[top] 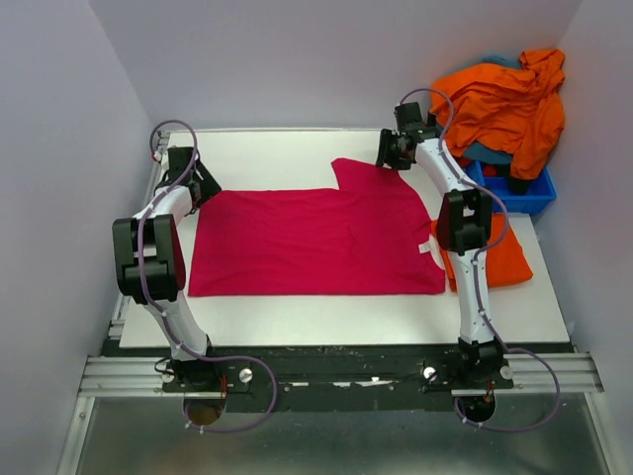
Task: Fold and stack the t-shirts
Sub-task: Grap the side of the flattened tshirt furthest away from the robot with both arms
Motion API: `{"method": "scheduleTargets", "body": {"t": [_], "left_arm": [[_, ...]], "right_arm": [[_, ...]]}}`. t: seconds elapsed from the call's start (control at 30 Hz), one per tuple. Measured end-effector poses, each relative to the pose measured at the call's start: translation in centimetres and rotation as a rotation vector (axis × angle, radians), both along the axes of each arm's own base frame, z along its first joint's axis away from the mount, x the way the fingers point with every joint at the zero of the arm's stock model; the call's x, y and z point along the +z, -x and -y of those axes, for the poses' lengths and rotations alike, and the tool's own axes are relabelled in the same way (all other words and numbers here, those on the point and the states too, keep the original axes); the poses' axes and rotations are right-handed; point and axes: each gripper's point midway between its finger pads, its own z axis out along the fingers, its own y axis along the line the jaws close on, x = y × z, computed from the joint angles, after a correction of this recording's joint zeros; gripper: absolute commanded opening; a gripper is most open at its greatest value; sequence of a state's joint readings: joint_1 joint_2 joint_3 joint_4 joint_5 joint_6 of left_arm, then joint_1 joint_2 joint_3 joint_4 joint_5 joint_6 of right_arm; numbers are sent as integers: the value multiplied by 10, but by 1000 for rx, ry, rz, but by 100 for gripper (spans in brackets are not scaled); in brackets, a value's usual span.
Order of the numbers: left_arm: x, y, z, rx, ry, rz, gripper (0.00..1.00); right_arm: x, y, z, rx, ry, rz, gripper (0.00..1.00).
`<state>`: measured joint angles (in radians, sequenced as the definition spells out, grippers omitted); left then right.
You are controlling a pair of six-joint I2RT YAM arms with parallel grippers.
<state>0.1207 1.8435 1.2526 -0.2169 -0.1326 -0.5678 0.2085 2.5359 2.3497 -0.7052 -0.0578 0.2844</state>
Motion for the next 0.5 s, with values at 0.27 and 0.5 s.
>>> {"method": "scheduleTargets", "body": {"t": [0.27,0.5], "left_arm": [[-2,0,-2,-4,11,-9,84],[0,-2,-1,-9,14,-3,84]], "right_arm": [[-9,1,0,-29,-10,-20,61],[-8,-3,0,-76,-29,-16,84]]}}
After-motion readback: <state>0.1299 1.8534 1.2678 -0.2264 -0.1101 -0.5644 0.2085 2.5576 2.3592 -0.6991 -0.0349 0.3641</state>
